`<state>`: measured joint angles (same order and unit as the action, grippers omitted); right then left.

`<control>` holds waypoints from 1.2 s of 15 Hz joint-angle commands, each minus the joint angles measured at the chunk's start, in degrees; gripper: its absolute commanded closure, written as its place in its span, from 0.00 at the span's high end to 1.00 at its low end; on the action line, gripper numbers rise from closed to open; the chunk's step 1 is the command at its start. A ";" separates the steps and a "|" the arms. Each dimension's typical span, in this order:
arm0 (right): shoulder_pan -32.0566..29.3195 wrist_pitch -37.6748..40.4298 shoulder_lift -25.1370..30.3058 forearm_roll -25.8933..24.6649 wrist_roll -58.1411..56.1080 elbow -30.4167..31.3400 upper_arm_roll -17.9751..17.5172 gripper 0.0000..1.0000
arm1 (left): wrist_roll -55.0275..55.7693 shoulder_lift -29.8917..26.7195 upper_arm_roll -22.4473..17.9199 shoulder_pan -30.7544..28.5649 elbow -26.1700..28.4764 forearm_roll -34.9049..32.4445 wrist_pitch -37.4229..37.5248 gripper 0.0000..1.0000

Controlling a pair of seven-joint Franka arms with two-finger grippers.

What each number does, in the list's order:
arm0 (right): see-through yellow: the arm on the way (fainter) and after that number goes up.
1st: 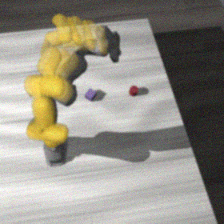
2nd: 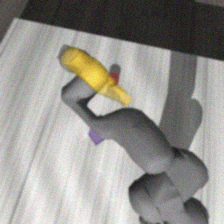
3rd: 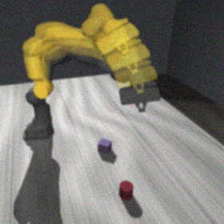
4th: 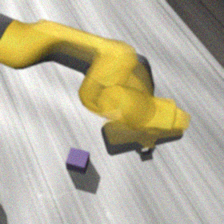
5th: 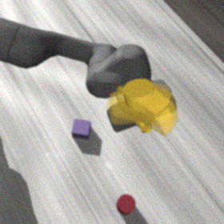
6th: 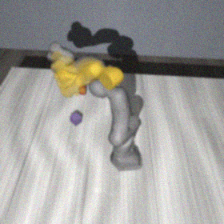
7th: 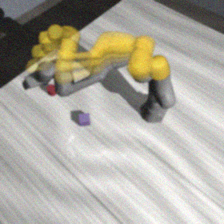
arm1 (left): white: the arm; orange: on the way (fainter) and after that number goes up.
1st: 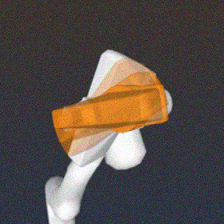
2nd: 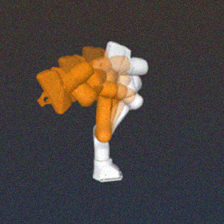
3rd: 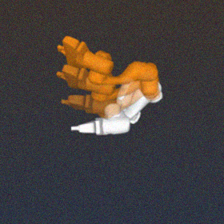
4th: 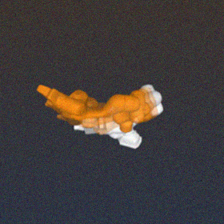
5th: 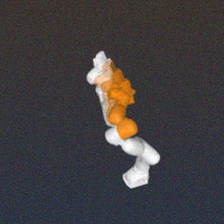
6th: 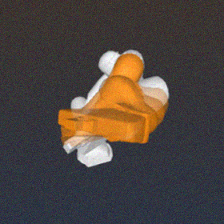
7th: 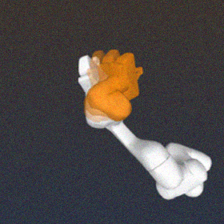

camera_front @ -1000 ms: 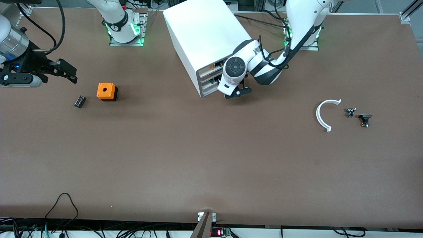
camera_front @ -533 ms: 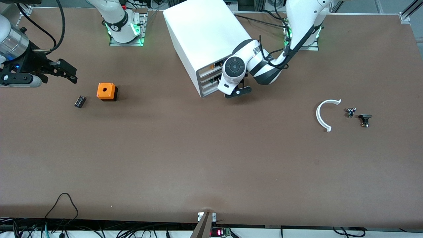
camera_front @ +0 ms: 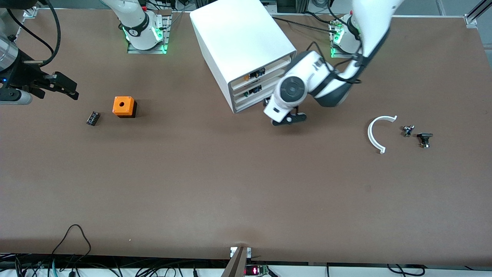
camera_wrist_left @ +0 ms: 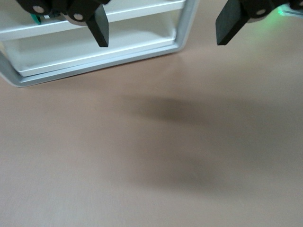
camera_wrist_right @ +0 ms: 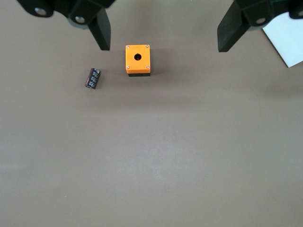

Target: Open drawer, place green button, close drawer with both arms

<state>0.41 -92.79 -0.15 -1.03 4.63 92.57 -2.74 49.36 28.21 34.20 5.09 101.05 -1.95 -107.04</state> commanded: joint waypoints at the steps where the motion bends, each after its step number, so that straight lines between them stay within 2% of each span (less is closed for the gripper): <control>1: -0.23 0.42 0.06 1.12 -0.76 -0.81 -0.51 1.00 | -8.11 -0.87 0.17 -3.76 -5.94 0.89 6.83 1.00; 3: -0.23 0.42 -0.03 1.12 -0.85 -0.90 -0.60 1.00 | -13.21 -0.96 0.08 -6.84 -9.72 -0.15 10.69 0.99; 5: -0.23 0.42 -0.11 1.12 -1.03 -1.08 -0.51 1.00 | -19.18 -1.92 0.69 -8.78 -13.06 -6.46 15.87 0.99; 7: -0.23 0.25 -0.20 0.94 -1.11 -1.08 -0.51 1.00 | -26.30 -3.67 0.43 -10.27 -14.83 -9.91 17.22 0.99; 10: -0.14 0.25 -0.20 0.94 -1.11 -1.17 -0.69 1.00 | -34.74 -6.92 0.70 -15.19 -15.01 -10.01 17.31 0.99; 13: -0.14 0.16 -0.20 0.94 -1.11 -1.60 -0.69 1.00 | -42.56 -10.35 -0.09 -17.40 -15.27 -9.74 18.62 0.99; 16: -0.14 0.07 -0.29 0.94 -0.85 -1.78 -0.69 1.00 | -53.19 -15.01 -6.92 -16.35 -14.48 -7.73 18.36 0.99; 18: 0.03 -0.02 -0.38 0.94 -0.24 -1.87 -0.69 1.00 | -59.09 -17.82 -14.99 -13.64 -13.17 -2.30 18.19 0.99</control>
<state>0.49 -92.96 -0.15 -1.00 4.36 91.87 -3.24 -2.87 14.57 26.60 -11.09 85.50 -8.67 -89.05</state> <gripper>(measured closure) 0.000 0.000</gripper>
